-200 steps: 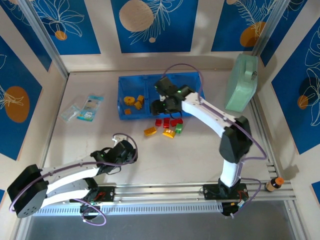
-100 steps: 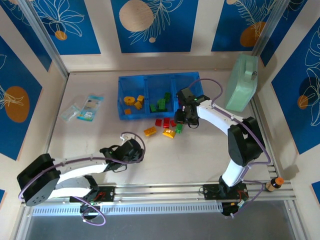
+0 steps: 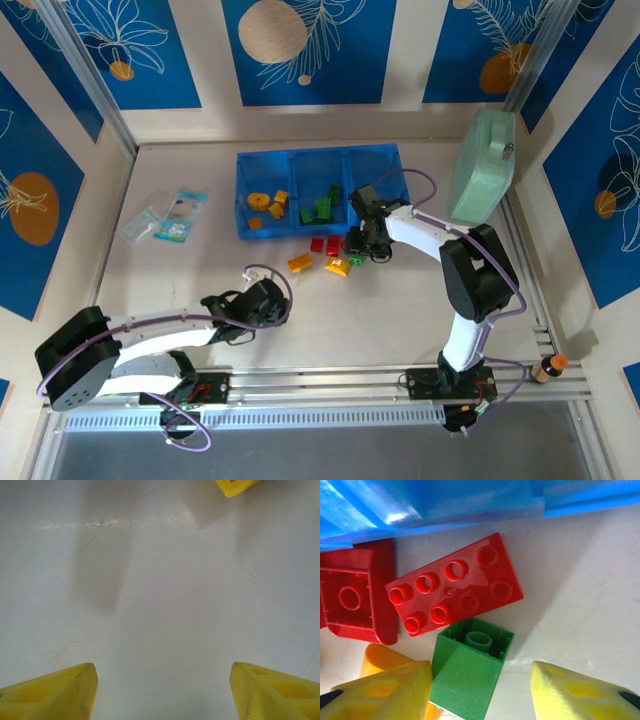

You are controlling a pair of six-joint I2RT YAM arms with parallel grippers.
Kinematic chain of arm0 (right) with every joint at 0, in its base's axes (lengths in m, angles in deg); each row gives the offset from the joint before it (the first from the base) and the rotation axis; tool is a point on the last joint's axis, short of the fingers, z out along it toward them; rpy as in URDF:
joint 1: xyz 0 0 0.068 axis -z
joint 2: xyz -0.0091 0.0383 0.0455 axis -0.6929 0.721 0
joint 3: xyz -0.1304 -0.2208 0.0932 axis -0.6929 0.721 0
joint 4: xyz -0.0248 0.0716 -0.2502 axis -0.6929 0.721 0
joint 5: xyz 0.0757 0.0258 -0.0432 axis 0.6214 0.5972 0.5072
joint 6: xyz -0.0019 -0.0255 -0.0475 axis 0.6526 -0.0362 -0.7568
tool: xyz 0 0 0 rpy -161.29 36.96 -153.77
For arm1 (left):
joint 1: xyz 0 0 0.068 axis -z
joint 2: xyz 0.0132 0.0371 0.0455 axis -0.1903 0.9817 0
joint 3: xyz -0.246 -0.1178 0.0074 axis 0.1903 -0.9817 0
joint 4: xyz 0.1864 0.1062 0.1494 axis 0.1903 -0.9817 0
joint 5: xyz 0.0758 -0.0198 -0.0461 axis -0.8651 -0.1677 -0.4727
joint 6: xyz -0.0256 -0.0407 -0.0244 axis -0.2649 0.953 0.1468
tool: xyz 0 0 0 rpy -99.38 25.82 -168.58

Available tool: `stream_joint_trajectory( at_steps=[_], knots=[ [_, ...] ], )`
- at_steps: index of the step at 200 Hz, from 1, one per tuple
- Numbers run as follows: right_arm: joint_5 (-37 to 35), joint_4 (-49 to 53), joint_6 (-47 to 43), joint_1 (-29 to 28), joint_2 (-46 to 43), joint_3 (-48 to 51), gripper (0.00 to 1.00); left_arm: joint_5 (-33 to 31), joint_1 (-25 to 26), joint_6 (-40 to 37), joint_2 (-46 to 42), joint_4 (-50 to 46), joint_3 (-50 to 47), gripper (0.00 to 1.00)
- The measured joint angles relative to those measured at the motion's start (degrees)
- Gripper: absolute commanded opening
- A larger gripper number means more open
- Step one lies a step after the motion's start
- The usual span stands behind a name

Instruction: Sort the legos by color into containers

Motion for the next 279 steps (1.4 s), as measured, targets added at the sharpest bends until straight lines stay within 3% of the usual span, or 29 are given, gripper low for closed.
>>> stream_joint_trajectory(
  at_steps=[82, 105, 145, 187, 224, 279],
  knots=[
    [0.0, -3.2, 1.1, -0.7, -0.3, 1.9, 0.49, 0.0, 0.2, 0.0, 2.3, 0.0, 1.4, 0.7],
    [-0.2, -3.5, 1.8, -1.5, -0.2, 1.9, 0.57, 0.0, 0.3, 0.0, 2.5, 0.1, 1.5, 0.7],
    [-1.9, -2.6, 2.3, -3.6, 1.8, 3.0, 0.58, 0.0, 0.5, 0.0, 2.6, 0.1, 1.5, 0.7],
    [-2.5, -2.4, 2.8, -3.8, 1.7, 3.1, 0.5, 0.0, 0.5, 0.0, 2.6, 0.1, 1.5, 0.7],
    [-3.8, -1.0, 3.0, -4.1, 1.3, 3.1, 0.3, -0.2, 0.5, 0.0, 2.6, 0.1, 1.5, 0.7],
    [-7.4, 6.0, 2.9, -8.1, -4.5, 1.4, 0.28, -0.5, 0.6, -0.5, 2.5, 0.4, 1.5, 0.7]
  ],
)
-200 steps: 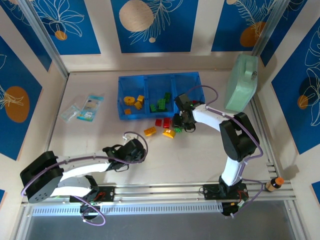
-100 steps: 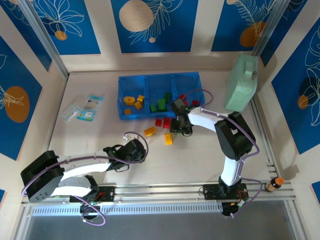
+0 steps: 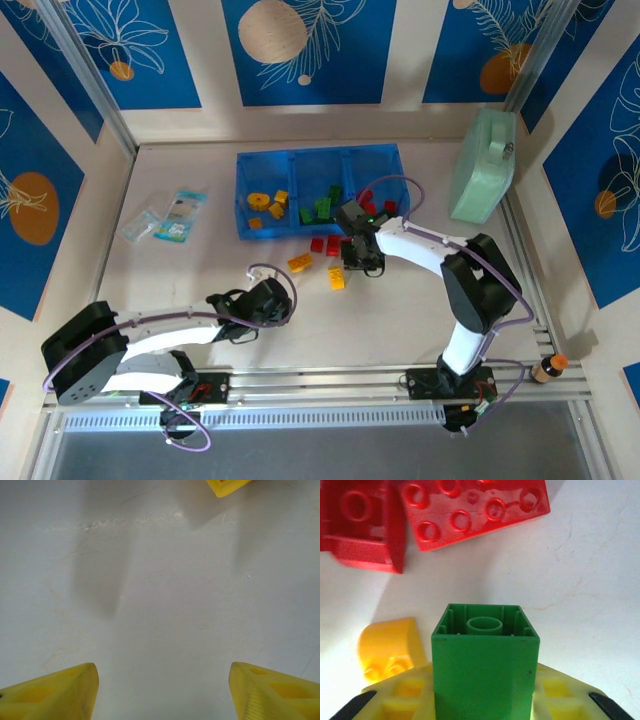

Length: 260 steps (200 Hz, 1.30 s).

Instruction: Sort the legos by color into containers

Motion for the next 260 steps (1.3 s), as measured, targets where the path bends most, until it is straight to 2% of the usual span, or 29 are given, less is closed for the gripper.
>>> stream_joint_trajectory(
  at_steps=[58, 145, 211, 243, 260],
  knots=[
    [-1.6, 3.7, -4.0, 0.8, 0.1, -13.9, 0.29, -0.2, 0.3, -1.5, -1.4, 0.9, 0.0, 0.69],
    [-1.7, 7.1, -9.3, 3.8, 14.7, -31.0, 0.29, -2.1, 1.1, -1.4, -8.0, -0.5, -0.8, 0.69],
    [-2.0, 9.8, -11.0, 3.8, 19.4, -38.7, 0.3, -2.6, 1.1, -1.4, -8.6, -0.9, -1.4, 0.69],
    [-2.5, 10.8, -11.6, 4.0, 20.9, -41.1, 0.34, -2.6, 1.1, -1.4, -8.7, -0.9, -1.4, 0.69],
    [-2.8, 11.8, -11.7, 4.1, 21.8, -42.7, 0.47, -2.6, 1.1, -1.4, -8.9, -1.0, -1.4, 0.69]
  ],
)
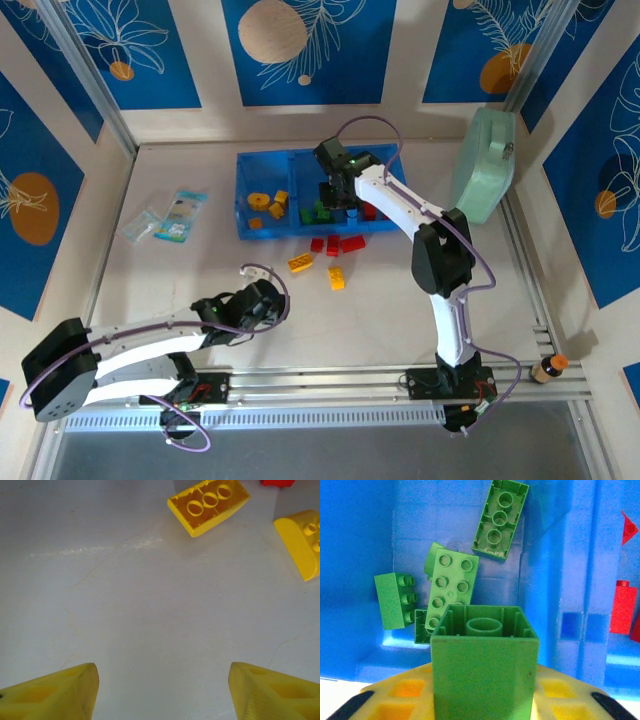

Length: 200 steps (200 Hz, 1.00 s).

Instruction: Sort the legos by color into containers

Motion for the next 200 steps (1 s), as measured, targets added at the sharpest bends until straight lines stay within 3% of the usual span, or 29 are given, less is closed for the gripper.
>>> stream_joint_trajectory(
  at_steps=[11, 29, 67, 133, 200],
  knots=[
    [-0.1, 0.5, -0.6, 0.0, 0.6, -1.3, 0.56, 0.0, 0.0, 0.0, -0.3, -0.2, 0.0, 0.7],
    [-0.2, 0.5, -0.6, 0.0, 0.7, -1.9, 0.61, 0.0, 0.0, 0.0, -1.1, -0.6, 0.0, 0.7],
    [-0.7, -0.1, -0.5, -0.5, -0.4, -0.5, 0.62, 0.3, 0.0, 0.0, -2.3, -0.9, 0.0, 0.75],
    [-0.4, -5.4, 1.0, -0.8, -17.2, 18.2, 0.63, 2.6, -0.6, -2.2, 2.1, -2.2, 6.8, 0.82],
    [1.9, -10.9, 3.6, 2.4, -28.7, 37.1, 0.64, 10.5, -8.7, -6.2, 11.2, -1.1, 15.1, 0.82]
  ],
)
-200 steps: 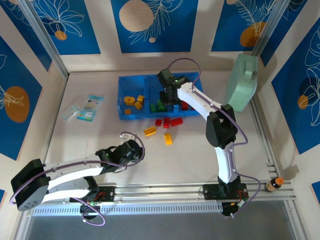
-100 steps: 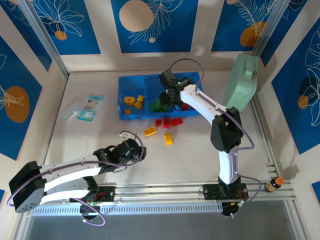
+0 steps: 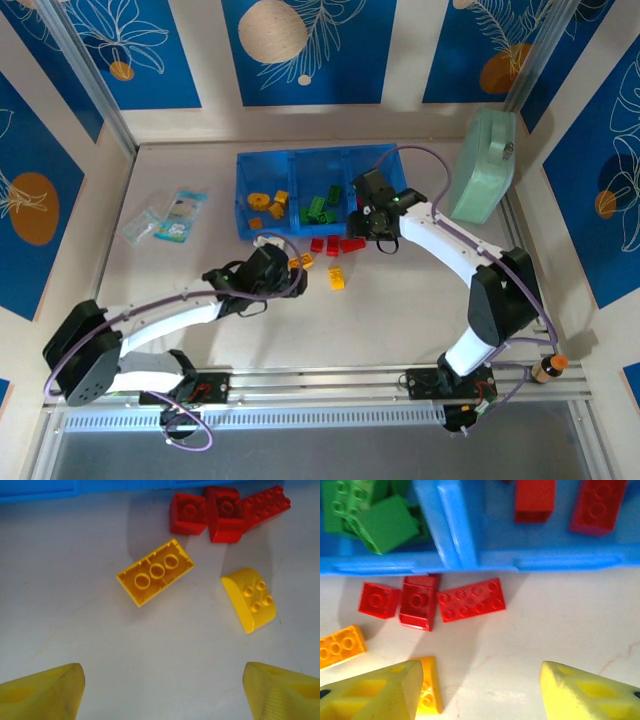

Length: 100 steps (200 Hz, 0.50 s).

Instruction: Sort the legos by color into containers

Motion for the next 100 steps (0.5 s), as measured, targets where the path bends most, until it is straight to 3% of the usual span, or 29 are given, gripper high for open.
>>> stream_joint_trajectory(
  at_steps=[100],
  knots=[
    [3.6, -5.9, 1.9, 1.9, -9.2, 15.4, 0.69, 4.7, -5.7, -10.3, 21.1, -3.0, 18.5, 0.82]
  ],
)
